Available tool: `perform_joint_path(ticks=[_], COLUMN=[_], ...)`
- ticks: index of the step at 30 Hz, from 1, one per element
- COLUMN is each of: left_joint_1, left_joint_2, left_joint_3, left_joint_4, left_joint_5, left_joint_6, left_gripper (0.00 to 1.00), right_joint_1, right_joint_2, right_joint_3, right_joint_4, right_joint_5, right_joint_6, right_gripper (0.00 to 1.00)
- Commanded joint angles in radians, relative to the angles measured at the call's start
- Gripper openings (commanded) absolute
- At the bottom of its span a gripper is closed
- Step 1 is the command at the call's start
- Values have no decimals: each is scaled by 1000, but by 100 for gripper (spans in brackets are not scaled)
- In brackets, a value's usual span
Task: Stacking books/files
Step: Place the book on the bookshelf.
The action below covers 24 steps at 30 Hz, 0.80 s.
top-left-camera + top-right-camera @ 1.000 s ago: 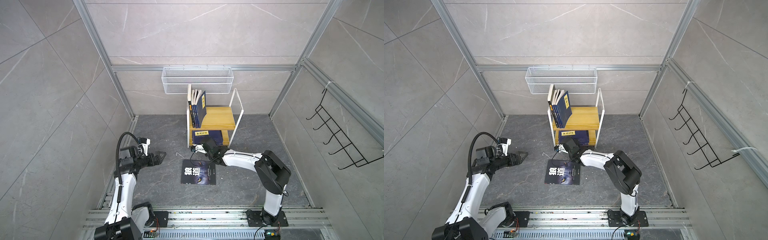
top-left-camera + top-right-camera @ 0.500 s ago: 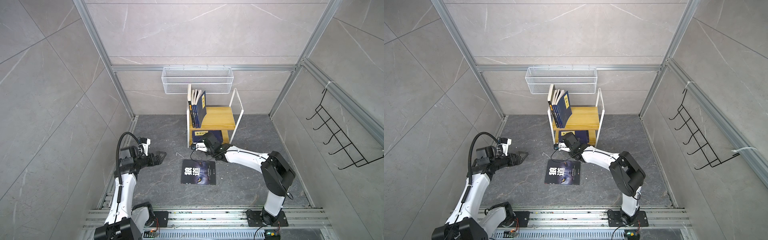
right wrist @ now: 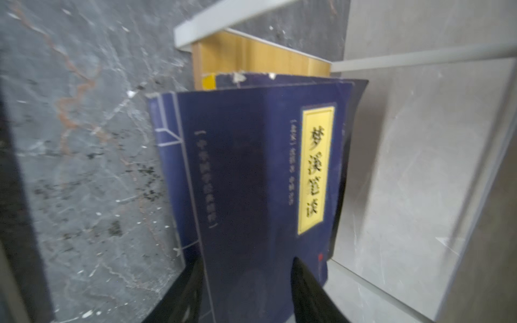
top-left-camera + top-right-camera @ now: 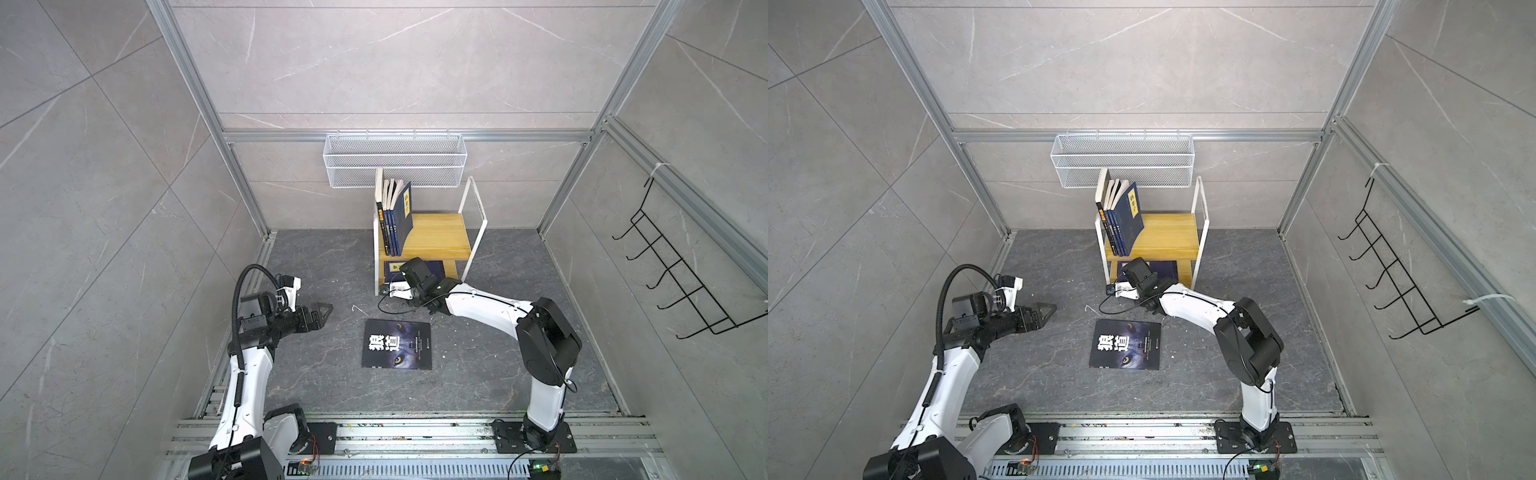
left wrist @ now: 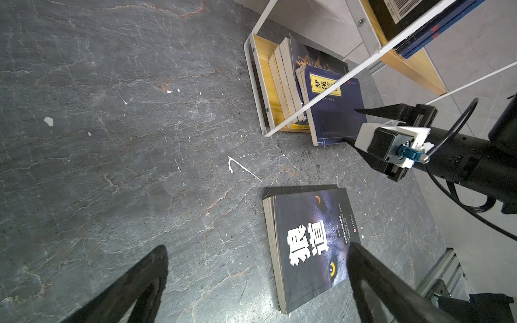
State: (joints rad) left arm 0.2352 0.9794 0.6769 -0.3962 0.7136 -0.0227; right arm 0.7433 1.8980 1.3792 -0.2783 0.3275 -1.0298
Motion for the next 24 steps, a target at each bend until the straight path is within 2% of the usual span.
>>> perform_joint_path(ticks=[1,6,9,24], left_joint_1=[-1,0,2,14], left_joint_2=[-6,-3,-4,3], left_joint_3=[9,18,8,8], left_joint_4=[25,14,21,22], left_joint_5=[27,26,24,30], left_joint_6=[11,12,16,10], left_gripper=[100,100,100,100], right_joint_1=[-11,-21,-27,-50], right_joint_2=[-25,37,68,111], right_joint_3=[15,48,93,143], right_joint_4=[-95,-89,-88,-9], right_joint_5=[-80,-26,5,38], right_joint_6=[31,22,54,39], right_gripper=[56,57,54,51])
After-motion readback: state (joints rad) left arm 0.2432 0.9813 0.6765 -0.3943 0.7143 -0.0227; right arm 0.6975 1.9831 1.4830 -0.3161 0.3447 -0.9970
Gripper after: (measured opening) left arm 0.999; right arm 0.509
